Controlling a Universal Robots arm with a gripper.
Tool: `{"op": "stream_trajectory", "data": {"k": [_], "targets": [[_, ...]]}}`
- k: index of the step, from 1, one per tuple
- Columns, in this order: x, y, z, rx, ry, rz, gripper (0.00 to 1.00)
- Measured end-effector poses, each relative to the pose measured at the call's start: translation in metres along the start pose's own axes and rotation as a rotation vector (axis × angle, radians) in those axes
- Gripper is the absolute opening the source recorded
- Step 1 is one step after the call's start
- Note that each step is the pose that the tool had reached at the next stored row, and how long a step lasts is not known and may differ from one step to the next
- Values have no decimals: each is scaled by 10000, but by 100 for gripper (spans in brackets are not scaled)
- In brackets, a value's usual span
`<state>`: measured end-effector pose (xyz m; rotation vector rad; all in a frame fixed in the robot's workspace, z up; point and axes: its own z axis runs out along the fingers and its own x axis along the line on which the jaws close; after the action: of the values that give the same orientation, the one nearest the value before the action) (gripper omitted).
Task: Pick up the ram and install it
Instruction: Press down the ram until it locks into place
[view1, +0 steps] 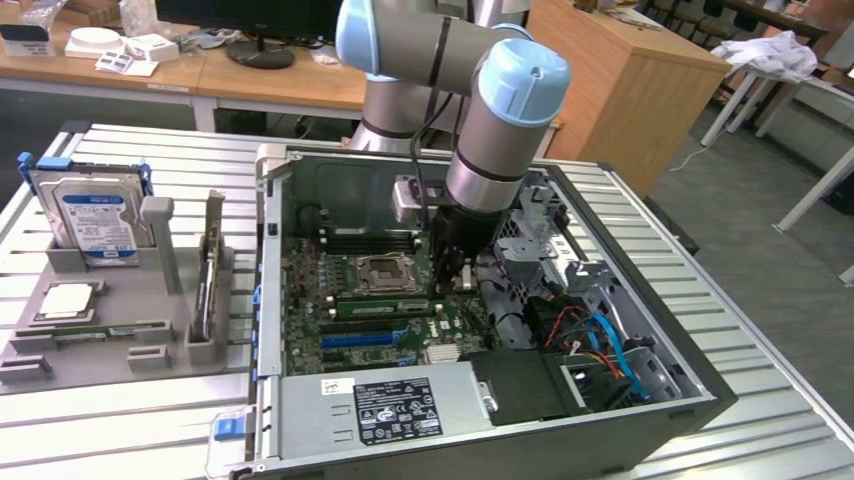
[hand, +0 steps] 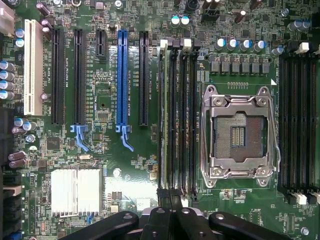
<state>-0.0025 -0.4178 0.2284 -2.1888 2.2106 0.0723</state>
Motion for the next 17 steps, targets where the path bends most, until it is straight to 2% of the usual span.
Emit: {"op": "stream_trajectory", "data": {"k": [17], "targets": [[3, -1, 48, 22, 2, -2, 11]]}}
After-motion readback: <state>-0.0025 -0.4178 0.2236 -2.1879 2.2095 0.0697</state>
